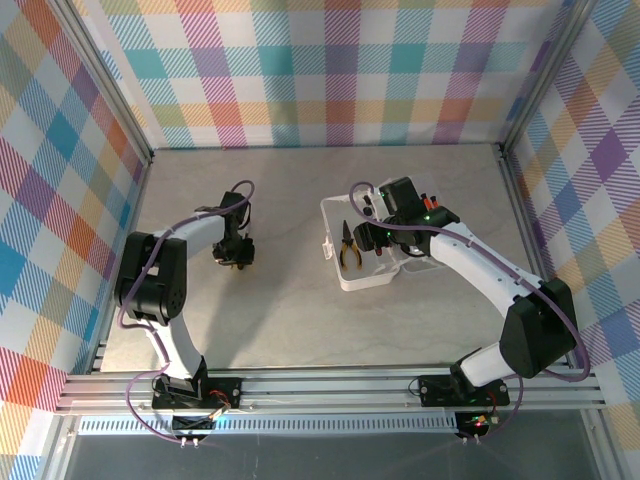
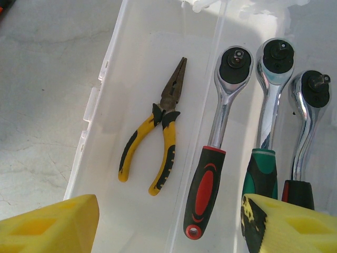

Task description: Pack the tool kit

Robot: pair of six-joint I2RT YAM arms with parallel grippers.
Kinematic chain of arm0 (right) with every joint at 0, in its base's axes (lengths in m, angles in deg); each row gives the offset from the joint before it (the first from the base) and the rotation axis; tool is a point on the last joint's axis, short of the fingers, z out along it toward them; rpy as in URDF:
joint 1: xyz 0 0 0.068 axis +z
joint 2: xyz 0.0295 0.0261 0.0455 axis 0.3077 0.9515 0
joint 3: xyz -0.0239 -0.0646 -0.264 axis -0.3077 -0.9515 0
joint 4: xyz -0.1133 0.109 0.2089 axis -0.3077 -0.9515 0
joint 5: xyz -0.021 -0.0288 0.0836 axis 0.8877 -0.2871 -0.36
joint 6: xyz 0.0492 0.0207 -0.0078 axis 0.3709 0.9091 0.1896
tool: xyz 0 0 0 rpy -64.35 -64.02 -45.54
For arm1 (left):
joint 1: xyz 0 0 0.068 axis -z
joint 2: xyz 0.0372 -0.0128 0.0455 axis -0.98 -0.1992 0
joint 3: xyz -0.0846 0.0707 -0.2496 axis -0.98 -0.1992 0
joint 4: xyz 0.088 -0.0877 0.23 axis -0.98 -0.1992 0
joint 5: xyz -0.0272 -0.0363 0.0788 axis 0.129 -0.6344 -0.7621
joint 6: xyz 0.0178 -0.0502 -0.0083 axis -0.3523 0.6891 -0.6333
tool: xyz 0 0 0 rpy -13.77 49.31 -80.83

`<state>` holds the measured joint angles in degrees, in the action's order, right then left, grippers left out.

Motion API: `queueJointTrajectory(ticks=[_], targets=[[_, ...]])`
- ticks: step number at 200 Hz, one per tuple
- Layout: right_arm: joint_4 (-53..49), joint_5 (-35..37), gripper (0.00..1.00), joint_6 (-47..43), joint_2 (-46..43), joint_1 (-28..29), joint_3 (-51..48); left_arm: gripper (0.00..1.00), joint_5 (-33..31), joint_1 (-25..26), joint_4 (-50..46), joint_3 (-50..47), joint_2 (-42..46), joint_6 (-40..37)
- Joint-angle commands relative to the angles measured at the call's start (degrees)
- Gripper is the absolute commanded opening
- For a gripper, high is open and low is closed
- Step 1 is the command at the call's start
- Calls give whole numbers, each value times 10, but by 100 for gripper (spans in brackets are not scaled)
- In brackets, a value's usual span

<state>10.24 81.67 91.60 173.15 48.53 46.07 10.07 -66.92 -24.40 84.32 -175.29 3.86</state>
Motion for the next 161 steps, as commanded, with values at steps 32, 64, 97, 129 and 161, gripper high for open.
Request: queueJointTrajectory(ticks=[32, 64, 97, 129, 161], targets=[[-15, 7, 72, -15, -19, 2, 21, 0, 31, 29, -4, 29, 0, -22], [-17, -7, 72, -17, -33, -5, 24, 0, 68, 51, -21, 55, 36, -36], [-1, -65, 71, -5, -54, -19, 24, 0, 155, 62, -29, 88, 82, -43], [56, -170, 70, 43, -66, -43, 12, 0, 278, 86, 5, 103, 114, -47], [172, -253, 68, 140, -48, -63, 10, 0, 377, 125, 53, 114, 127, -33]])
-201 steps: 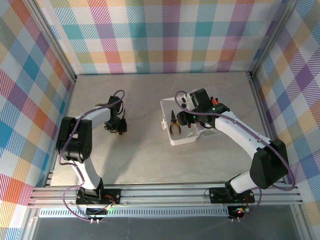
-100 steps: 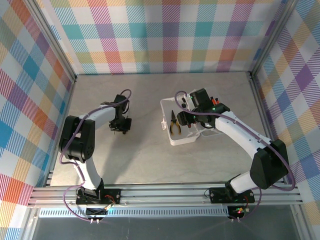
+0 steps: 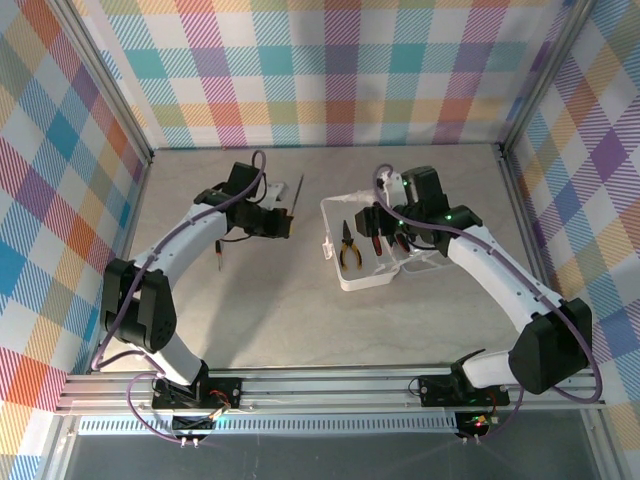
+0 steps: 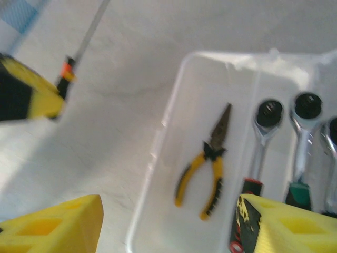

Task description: Pack the tool kit

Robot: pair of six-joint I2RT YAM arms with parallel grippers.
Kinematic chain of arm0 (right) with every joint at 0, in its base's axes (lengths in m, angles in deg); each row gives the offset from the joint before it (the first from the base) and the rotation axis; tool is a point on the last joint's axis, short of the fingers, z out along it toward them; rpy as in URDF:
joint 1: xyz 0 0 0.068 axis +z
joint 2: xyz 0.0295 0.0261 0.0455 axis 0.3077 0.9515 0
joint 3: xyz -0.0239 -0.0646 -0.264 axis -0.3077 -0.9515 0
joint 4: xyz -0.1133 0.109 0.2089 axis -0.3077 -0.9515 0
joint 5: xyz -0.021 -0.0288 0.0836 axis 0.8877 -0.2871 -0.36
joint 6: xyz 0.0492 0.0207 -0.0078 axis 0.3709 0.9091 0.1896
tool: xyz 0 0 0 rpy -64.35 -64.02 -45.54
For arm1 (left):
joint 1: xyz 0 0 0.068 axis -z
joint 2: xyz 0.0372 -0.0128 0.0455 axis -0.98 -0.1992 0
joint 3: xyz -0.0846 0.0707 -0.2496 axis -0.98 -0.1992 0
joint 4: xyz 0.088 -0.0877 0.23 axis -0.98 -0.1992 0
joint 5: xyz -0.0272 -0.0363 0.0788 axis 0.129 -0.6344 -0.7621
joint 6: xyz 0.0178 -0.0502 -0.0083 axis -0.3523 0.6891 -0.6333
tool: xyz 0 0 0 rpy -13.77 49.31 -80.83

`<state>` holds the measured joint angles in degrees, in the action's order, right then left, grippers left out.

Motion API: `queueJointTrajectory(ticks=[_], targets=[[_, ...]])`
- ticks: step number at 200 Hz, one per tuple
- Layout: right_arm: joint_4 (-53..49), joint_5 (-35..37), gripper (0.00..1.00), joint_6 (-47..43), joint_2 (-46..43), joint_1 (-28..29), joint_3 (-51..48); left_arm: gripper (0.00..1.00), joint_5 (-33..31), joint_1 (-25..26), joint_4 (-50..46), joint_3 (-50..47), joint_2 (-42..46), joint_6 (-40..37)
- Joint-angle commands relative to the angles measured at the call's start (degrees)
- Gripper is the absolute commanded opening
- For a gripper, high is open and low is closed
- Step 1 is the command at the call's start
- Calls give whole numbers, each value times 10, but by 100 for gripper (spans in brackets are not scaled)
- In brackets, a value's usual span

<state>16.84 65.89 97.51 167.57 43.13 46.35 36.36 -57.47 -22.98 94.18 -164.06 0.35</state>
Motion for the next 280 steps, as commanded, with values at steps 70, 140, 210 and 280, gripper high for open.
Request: queueJointTrajectory(ticks=[70, 140, 210, 280], targets=[[185, -154, 63, 161, 112, -8, 71, 0, 175, 80, 103, 44, -6, 43], [201, -164, 15, 172, 135, 8, 71, 0, 164, 92, 103, 64, -30, 48], [53, -92, 0, 58, 107, -28, 119, 100, 74, 75, 32, 90, -28, 37], [-200, 173, 0, -138, 87, -120, 208, 100, -111, -93, -75, 19, 34, 43]])
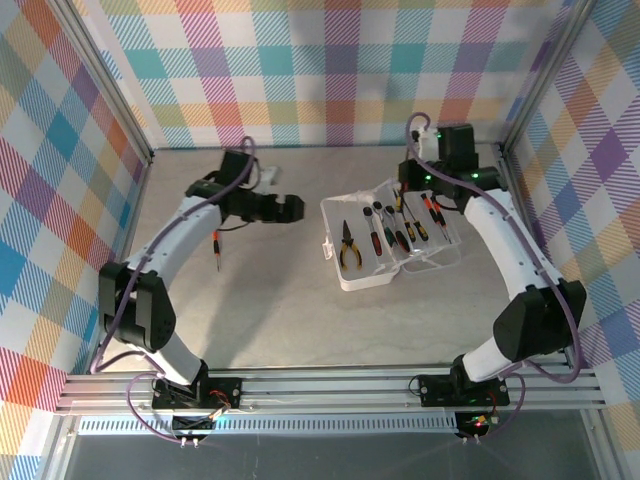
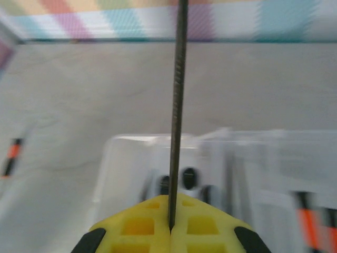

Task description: Pack the tool kit

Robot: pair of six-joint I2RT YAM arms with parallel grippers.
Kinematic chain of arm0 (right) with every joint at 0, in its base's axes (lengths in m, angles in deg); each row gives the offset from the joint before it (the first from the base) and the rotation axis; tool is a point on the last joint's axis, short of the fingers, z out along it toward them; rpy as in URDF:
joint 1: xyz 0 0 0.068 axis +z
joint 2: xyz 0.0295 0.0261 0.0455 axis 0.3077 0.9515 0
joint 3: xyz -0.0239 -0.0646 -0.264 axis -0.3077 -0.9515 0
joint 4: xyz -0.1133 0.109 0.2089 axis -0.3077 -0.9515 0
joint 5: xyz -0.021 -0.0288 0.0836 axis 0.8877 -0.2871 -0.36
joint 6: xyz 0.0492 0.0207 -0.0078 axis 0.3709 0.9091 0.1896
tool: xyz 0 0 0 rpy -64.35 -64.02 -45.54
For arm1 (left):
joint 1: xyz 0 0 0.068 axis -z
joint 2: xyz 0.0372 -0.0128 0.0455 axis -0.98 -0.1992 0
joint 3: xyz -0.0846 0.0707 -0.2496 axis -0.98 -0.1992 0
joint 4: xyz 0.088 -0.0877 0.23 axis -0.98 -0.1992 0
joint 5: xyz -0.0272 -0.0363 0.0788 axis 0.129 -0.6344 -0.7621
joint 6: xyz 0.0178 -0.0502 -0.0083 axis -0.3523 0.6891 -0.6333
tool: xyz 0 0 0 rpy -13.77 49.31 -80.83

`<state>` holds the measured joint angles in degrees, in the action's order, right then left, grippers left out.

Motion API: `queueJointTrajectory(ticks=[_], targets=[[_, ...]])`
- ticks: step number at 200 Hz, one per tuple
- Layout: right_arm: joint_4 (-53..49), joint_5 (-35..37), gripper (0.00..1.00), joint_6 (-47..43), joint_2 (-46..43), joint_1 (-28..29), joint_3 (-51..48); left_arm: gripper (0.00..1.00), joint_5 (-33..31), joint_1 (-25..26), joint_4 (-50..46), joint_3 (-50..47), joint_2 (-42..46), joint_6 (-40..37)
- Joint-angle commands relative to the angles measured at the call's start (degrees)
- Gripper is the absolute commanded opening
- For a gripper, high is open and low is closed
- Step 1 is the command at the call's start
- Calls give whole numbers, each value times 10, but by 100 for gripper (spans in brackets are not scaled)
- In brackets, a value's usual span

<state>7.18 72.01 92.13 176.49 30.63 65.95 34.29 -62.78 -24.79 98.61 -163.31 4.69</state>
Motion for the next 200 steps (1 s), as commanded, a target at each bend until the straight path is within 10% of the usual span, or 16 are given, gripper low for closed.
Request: queueJointTrajectory(ticks=[1, 200], targets=[[-105, 118, 0, -85, -2, 5, 12, 100, -92, -41, -57, -27, 27, 1], [-67, 53, 0, -74, 81, 4, -55, 100, -119, -57, -74, -42, -4, -41]])
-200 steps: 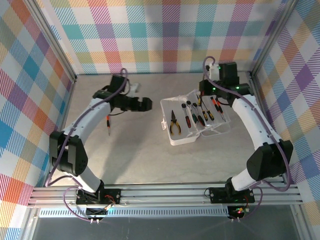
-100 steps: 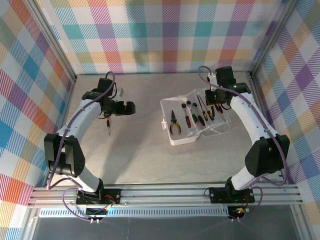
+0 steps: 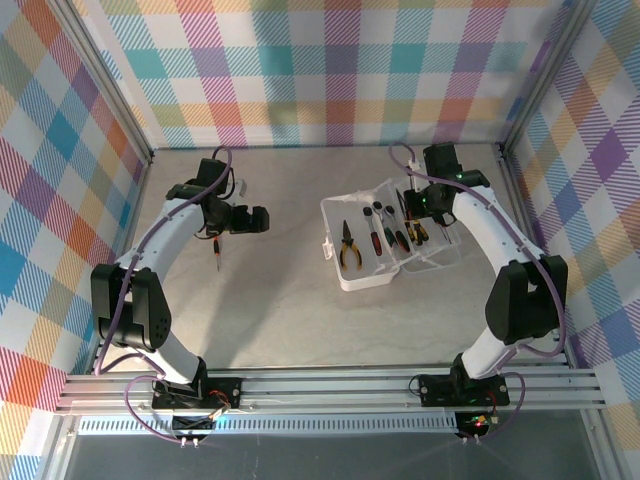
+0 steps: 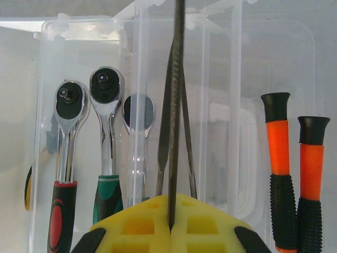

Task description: Pack the tool kit

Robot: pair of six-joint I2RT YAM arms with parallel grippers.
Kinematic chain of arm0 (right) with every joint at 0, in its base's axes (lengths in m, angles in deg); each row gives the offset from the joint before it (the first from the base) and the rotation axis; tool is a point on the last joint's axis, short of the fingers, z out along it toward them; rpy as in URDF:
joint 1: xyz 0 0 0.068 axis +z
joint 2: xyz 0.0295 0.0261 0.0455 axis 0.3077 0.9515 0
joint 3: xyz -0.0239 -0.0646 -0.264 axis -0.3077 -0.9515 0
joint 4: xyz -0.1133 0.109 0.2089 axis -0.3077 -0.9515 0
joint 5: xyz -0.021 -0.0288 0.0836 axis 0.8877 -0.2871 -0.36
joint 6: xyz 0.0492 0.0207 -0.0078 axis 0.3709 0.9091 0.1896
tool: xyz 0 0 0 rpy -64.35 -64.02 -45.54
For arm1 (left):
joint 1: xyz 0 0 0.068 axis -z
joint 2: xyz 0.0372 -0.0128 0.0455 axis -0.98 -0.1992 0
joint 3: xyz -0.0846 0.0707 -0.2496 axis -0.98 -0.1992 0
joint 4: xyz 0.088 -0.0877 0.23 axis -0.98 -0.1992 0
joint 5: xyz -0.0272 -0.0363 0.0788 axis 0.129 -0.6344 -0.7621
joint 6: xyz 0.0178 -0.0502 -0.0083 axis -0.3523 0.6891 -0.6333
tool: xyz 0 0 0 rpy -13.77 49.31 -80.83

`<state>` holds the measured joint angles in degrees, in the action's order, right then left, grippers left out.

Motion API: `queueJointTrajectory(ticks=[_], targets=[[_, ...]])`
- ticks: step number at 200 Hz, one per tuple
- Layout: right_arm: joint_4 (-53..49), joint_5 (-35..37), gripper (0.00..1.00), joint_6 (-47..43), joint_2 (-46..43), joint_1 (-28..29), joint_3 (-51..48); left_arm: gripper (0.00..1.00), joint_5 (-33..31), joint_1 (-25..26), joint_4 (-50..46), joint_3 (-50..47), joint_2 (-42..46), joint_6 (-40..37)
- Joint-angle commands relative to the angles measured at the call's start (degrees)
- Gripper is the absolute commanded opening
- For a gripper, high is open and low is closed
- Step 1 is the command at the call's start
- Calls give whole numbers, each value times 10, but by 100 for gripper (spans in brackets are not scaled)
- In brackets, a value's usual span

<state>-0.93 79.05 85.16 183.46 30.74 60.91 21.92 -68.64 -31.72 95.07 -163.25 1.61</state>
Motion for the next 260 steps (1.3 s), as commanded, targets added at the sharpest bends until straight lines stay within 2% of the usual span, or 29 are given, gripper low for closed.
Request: queueJointTrajectory(ticks=[1, 56, 93, 131, 150, 176, 215, 260], targets=[[14, -17, 0, -4, 12, 3, -5, 100, 5, 1, -5, -7, -4, -10], [19, -13, 0, -6, 32, 4, 2, 100, 13, 1, -3, -11, -4, -10], [21, -9, 6, -9, 40, 4, 10, 100, 15, 1, -3, -13, -4, -10], [18, -10, 29, -10, 45, 5, 21, 100, 14, 1, 0, -17, -6, -12], [16, -13, 37, -11, 42, 6, 26, 100, 11, 1, 1, -18, -8, -13], [10, -11, 41, -11, 30, 7, 31, 100, -2, 1, 1, -19, -12, -14], [2, -13, 56, -8, -3, 11, 37, 100, -70, -13, 20, -37, -29, -11], [7, -83, 89, -5, -48, 12, 23, 100, -99, -82, 45, -52, -68, 10]])
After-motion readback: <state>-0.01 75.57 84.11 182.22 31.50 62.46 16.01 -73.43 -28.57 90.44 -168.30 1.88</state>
